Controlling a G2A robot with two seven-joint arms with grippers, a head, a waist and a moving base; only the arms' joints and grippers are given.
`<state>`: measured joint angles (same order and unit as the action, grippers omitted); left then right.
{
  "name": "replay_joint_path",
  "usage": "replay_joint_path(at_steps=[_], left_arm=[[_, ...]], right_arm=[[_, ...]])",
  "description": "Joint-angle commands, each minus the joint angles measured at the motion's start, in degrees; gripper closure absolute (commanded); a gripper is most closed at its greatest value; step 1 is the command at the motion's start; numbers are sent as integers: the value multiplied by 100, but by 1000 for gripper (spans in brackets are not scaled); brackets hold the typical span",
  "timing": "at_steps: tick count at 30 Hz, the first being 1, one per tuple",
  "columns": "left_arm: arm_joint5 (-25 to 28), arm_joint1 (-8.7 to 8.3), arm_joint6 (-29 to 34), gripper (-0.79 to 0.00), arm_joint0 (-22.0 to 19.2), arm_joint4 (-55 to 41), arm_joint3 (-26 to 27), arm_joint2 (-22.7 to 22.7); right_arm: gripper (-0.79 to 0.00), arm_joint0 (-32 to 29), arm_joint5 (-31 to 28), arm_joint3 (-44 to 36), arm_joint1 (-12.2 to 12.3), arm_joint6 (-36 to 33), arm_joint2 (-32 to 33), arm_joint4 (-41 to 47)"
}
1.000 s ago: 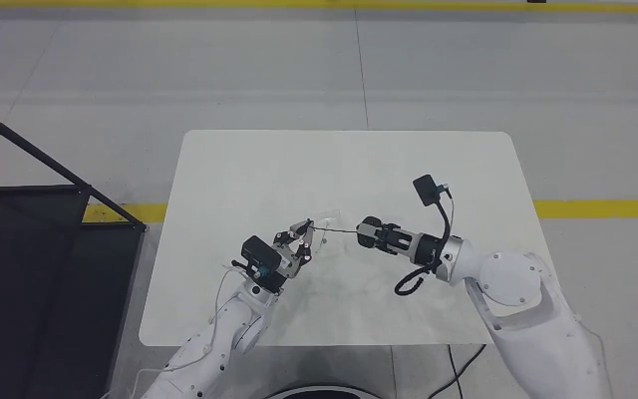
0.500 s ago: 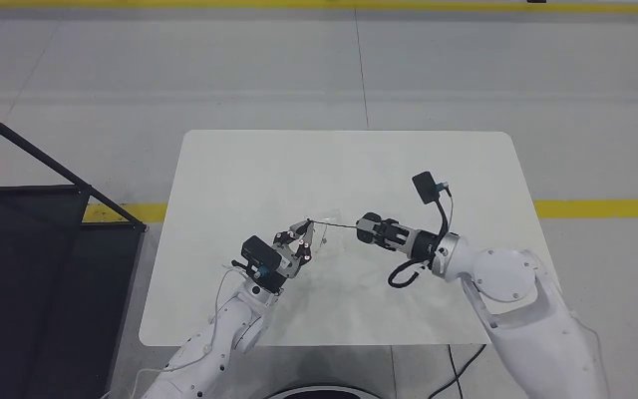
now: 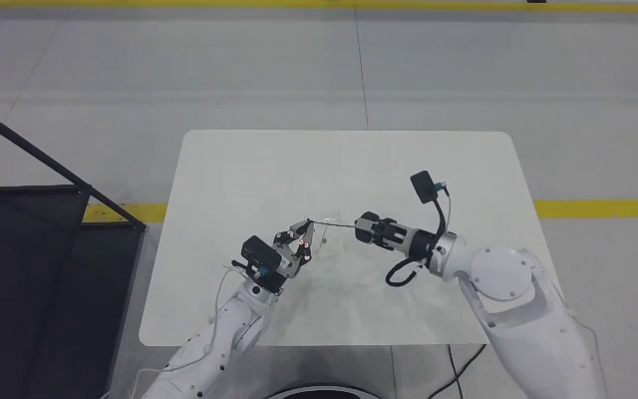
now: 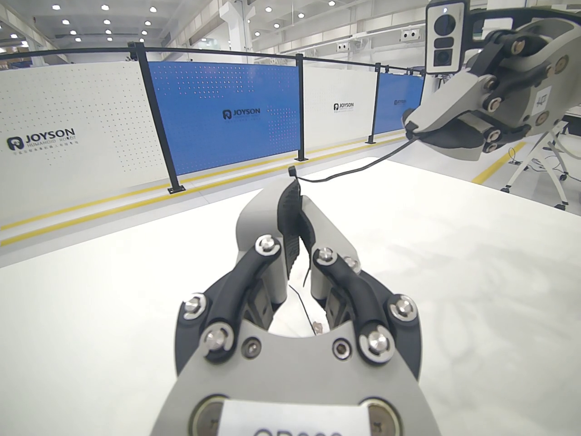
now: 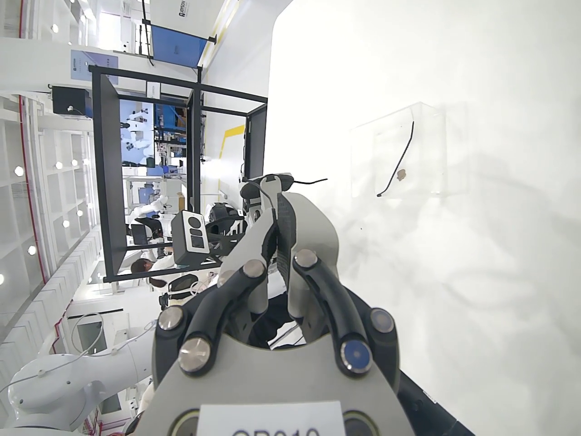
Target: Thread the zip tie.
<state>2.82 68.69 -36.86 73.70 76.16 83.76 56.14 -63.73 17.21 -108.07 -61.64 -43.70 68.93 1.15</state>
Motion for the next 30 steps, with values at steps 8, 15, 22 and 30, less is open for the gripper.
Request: replay_joint_path(at_steps=[8, 15, 22, 30], left_arm=[[0, 0, 0, 0, 0, 0, 0, 0], [0, 0, 0, 0, 0, 0, 0, 0], [0, 0, 0, 0, 0, 0, 0, 0], [0, 0, 0, 0, 0, 0, 0, 0]], right_arm=[[0, -60, -24, -43, 10, -6, 39, -6], [0, -72, -29, -45, 13, -19, 52, 14], [0, -59, -20, -28, 9, -2, 40, 28], [0, -22, -11, 7, 0, 3, 11, 74]])
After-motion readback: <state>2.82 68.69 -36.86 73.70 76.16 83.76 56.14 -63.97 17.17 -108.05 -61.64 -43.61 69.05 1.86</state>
